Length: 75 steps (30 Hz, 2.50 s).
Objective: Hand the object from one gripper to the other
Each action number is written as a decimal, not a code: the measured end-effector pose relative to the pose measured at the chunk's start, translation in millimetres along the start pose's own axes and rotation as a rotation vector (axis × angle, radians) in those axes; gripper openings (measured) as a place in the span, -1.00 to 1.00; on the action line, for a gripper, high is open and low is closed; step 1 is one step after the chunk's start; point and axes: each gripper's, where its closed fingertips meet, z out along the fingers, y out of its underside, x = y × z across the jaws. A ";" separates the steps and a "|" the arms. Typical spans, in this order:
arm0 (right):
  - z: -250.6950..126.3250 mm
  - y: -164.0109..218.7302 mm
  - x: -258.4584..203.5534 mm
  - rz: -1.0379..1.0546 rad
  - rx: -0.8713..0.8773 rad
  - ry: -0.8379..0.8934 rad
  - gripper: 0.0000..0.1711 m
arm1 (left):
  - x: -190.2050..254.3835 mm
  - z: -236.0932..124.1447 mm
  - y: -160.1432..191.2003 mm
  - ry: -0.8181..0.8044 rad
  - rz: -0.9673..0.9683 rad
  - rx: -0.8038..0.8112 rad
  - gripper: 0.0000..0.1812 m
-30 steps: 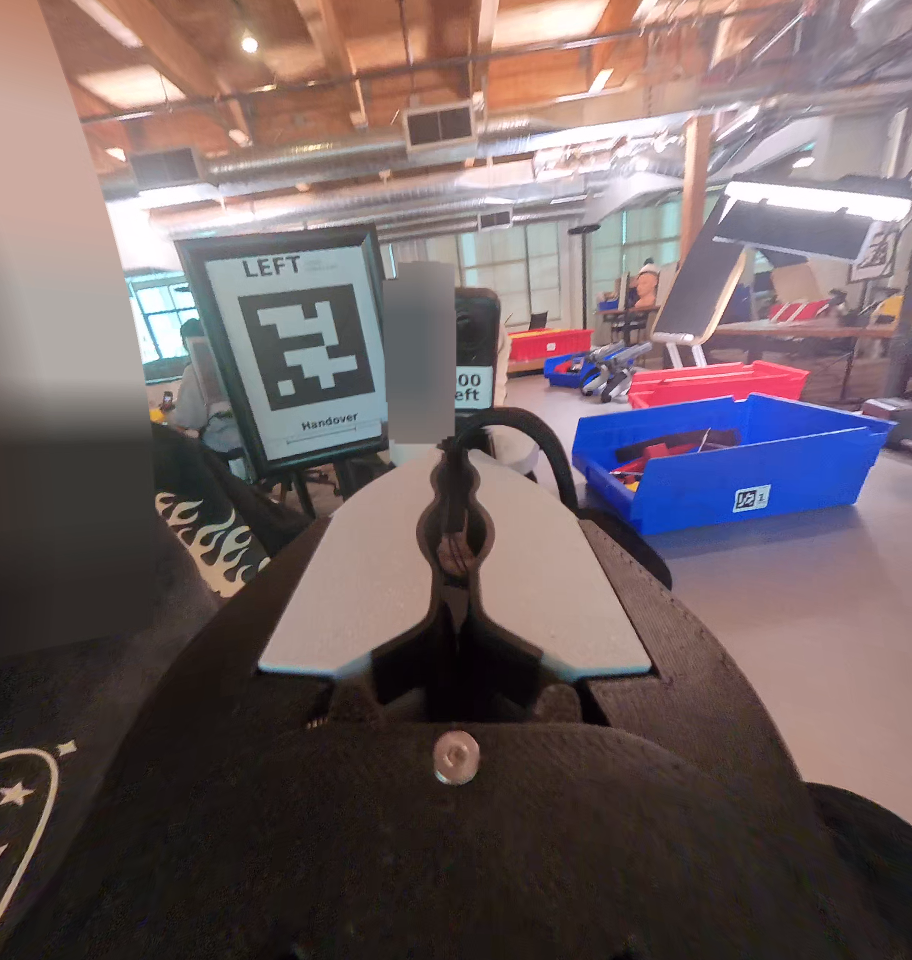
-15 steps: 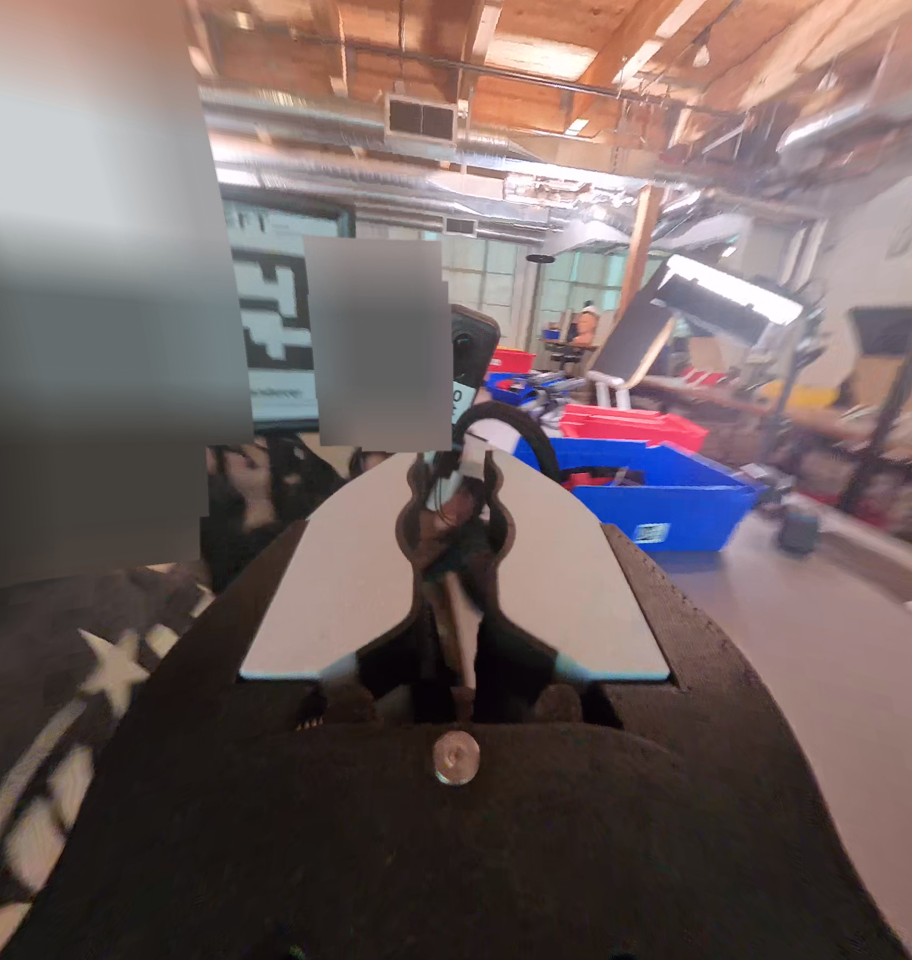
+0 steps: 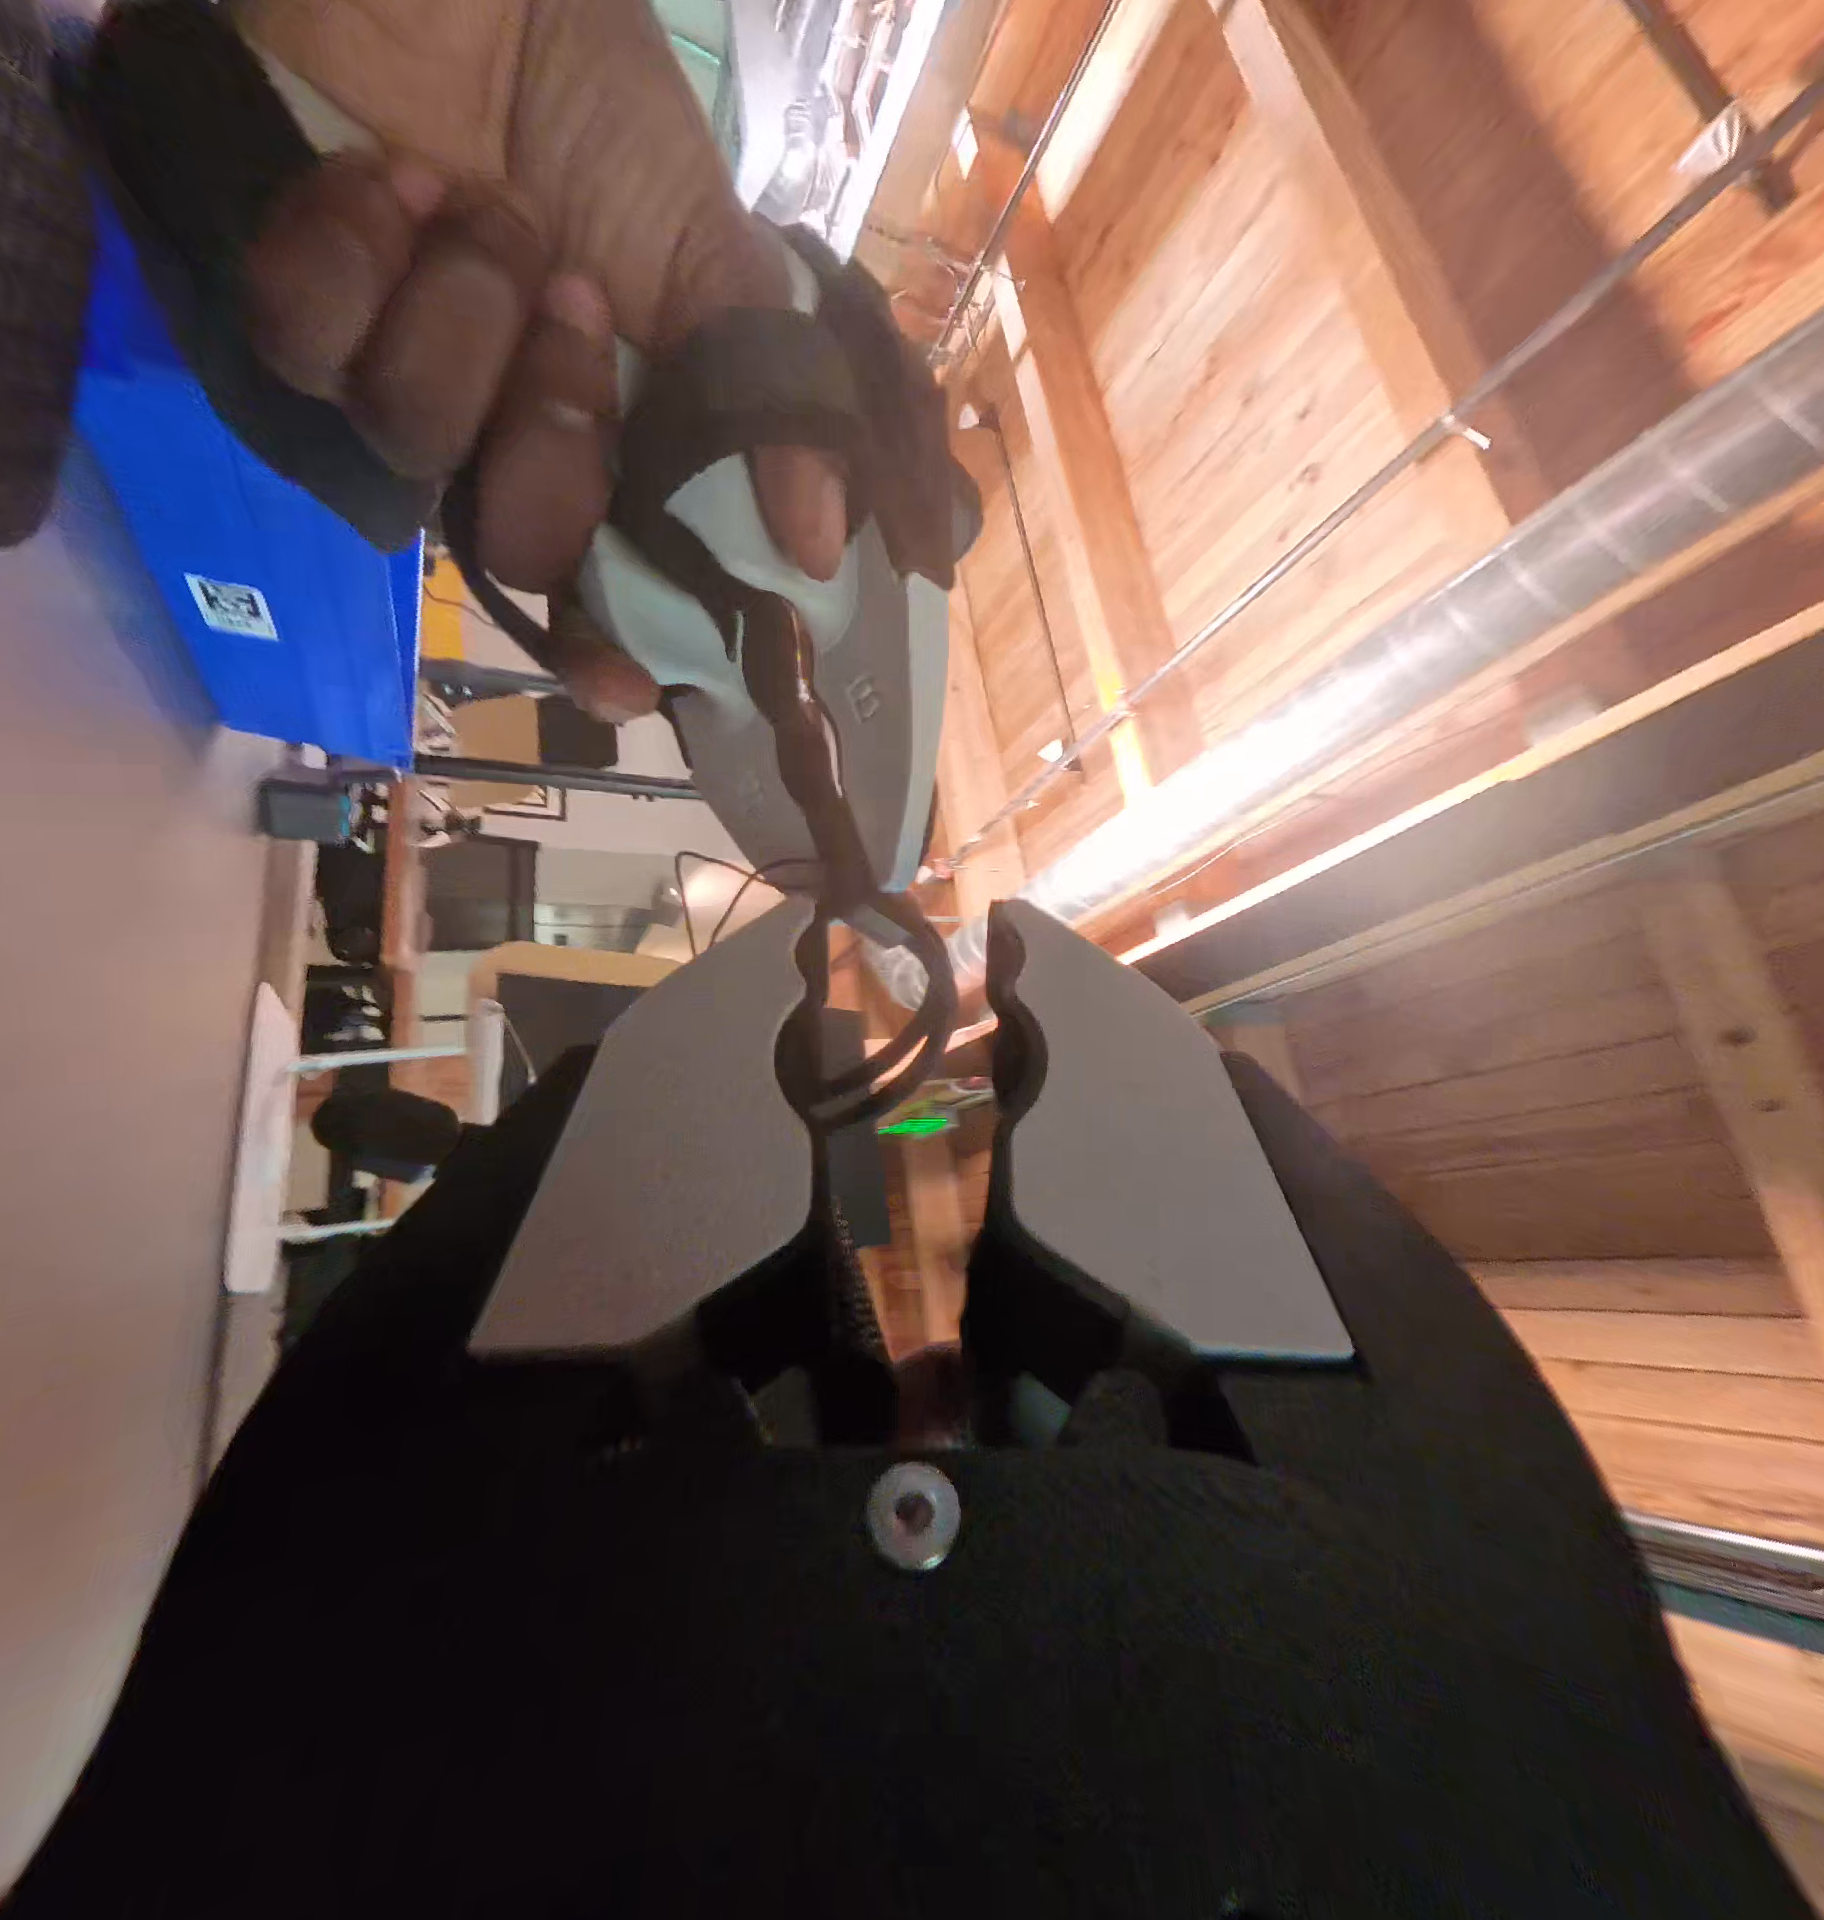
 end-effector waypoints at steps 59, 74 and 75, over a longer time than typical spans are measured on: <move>8.3 -4.0 0.9 2.095 0.280 -0.646 -0.95 | 1.3 -0.2 -4.5 -0.033 0.194 0.030 -0.72; 7.5 -0.2 -1.1 2.129 0.252 -0.650 -0.79 | 2.9 0.0 -3.5 -0.032 0.223 0.022 -0.95; 7.2 -0.4 -0.7 2.140 0.262 -0.654 -0.80 | 3.2 0.2 -3.5 -0.031 0.221 0.023 -0.95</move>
